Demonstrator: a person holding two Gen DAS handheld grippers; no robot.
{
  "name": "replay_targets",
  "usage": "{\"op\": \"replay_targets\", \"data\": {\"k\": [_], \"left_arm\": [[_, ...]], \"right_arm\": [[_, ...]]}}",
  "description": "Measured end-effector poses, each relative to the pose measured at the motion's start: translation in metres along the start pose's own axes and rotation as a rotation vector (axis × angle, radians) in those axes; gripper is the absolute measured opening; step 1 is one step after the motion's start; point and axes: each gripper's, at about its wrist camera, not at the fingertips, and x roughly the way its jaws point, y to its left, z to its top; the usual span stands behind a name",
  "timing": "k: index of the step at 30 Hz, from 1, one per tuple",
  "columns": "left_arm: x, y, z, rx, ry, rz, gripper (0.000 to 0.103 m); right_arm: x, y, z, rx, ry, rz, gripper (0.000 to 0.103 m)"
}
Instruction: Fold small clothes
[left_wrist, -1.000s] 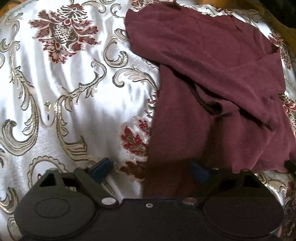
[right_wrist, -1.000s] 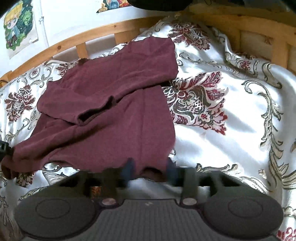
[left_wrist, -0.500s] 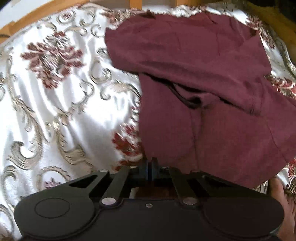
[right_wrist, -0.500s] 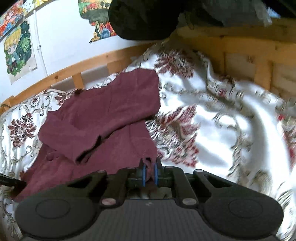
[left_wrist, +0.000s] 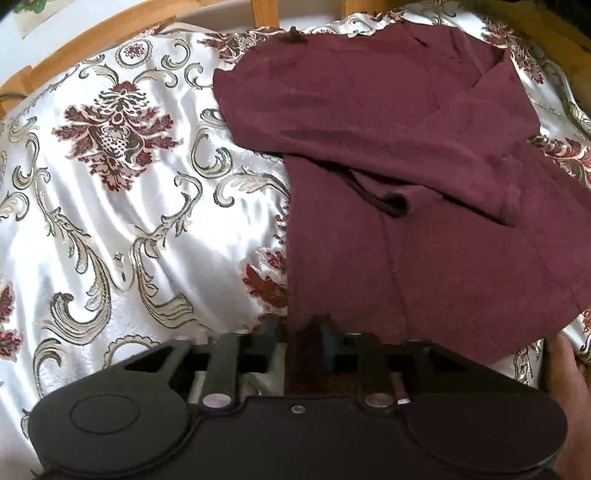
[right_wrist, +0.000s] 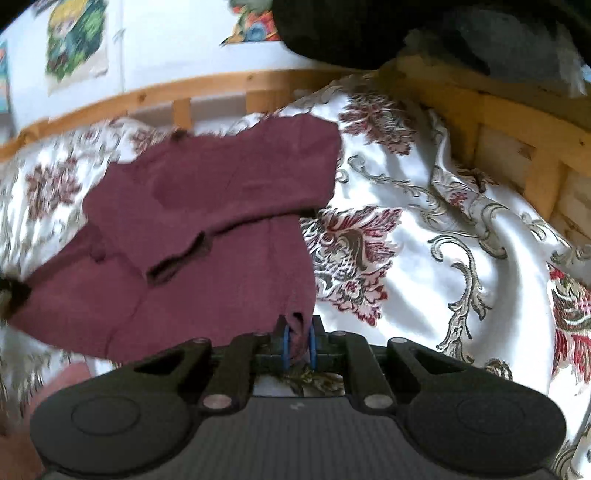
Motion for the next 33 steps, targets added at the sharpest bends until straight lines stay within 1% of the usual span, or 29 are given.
{"op": "replay_targets", "data": {"k": [1, 2, 3, 4, 5, 6, 7, 9, 10, 11, 14, 16, 17, 18, 20, 22, 25, 26, 27, 28, 29, 30, 31, 32, 33], "left_arm": [[-0.002, 0.001, 0.000, -0.006, -0.009, -0.004, 0.049], [-0.004, 0.002, 0.001, -0.013, -0.015, -0.008, 0.056], [-0.006, 0.004, 0.002, -0.018, -0.021, -0.011, 0.068], [-0.010, 0.005, 0.003, -0.020, -0.030, -0.017, 0.075], [-0.013, 0.004, 0.003, -0.019, -0.040, -0.023, 0.077], [-0.015, 0.004, 0.003, -0.013, -0.049, -0.029, 0.083], [-0.018, 0.003, 0.003, -0.004, -0.057, -0.031, 0.089], [-0.023, -0.002, 0.003, 0.020, -0.076, -0.024, 0.096], [-0.026, -0.005, 0.002, 0.040, -0.089, -0.021, 0.099], [-0.029, -0.008, 0.000, 0.062, -0.099, -0.020, 0.100], [-0.034, -0.018, -0.003, 0.115, -0.106, -0.033, 0.101], [-0.035, -0.024, -0.005, 0.141, -0.109, -0.047, 0.101], [-0.035, -0.026, -0.007, 0.153, -0.113, -0.060, 0.101], [-0.036, -0.029, -0.008, 0.166, -0.119, -0.077, 0.101], [-0.038, -0.033, -0.010, 0.190, -0.130, -0.106, 0.101], [-0.041, -0.038, -0.012, 0.217, -0.146, -0.124, 0.101], [-0.043, -0.044, -0.015, 0.243, -0.157, -0.143, 0.102], [-0.043, -0.045, -0.016, 0.248, -0.154, -0.148, 0.102], [-0.042, -0.046, -0.016, 0.254, -0.150, -0.152, 0.102], [-0.041, -0.048, -0.017, 0.263, -0.146, -0.156, 0.102], [-0.040, -0.049, -0.018, 0.272, -0.142, -0.160, 0.102], [-0.040, -0.051, -0.019, 0.283, -0.141, -0.163, 0.102], [-0.041, -0.053, -0.021, 0.299, -0.140, -0.166, 0.102], [-0.041, -0.055, -0.022, 0.318, -0.138, -0.167, 0.102], [-0.041, -0.059, -0.024, 0.343, -0.135, -0.167, 0.102]], "right_arm": [[-0.001, 0.001, 0.000, -0.031, 0.001, -0.006, 0.028], [-0.003, 0.001, 0.000, -0.072, 0.004, -0.015, 0.038], [-0.004, 0.002, 0.000, -0.111, 0.007, -0.024, 0.046], [-0.006, 0.003, 0.000, -0.155, 0.014, -0.029, 0.050], [-0.007, 0.004, -0.001, -0.195, 0.024, -0.029, 0.058], [-0.009, 0.006, -0.001, -0.237, 0.037, -0.025, 0.065], [-0.011, 0.008, -0.002, -0.278, 0.048, -0.016, 0.069], [-0.013, 0.013, -0.004, -0.372, 0.068, -0.003, 0.080], [-0.014, 0.017, -0.006, -0.425, 0.073, -0.009, 0.083], [-0.014, 0.023, -0.007, -0.481, 0.078, -0.022, 0.087], [-0.009, 0.040, -0.013, -0.631, 0.108, -0.055, 0.091], [0.001, 0.050, -0.019, -0.712, 0.147, -0.110, 0.093], [0.008, 0.055, -0.023, -0.761, 0.164, -0.150, 0.096], [0.015, 0.060, -0.028, -0.818, 0.165, -0.184, 0.101], [0.024, 0.068, -0.035, -0.883, 0.146, -0.198, 0.102], [0.029, 0.074, -0.039, -0.900, 0.111, -0.205, 0.102], [0.031, 0.077, -0.034, -0.842, 0.047, -0.207, 0.097], [0.031, 0.078, -0.032, -0.814, 0.028, -0.197, 0.092], [0.031, 0.080, -0.030, -0.792, 0.010, -0.187, 0.084], [0.032, 0.083, -0.029, -0.789, -0.001, -0.178, 0.078], [0.032, 0.086, -0.030, -0.793, -0.011, -0.164, 0.062], [0.031, 0.091, -0.030, -0.800, -0.015, -0.140, 0.040], [0.031, 0.093, -0.030, -0.804, -0.010, -0.116, 0.032], [0.030, 0.095, -0.030, -0.804, -0.009, -0.098, 0.021], [0.027, 0.097, -0.031, -0.803, -0.020, -0.083, 0.016]]}}
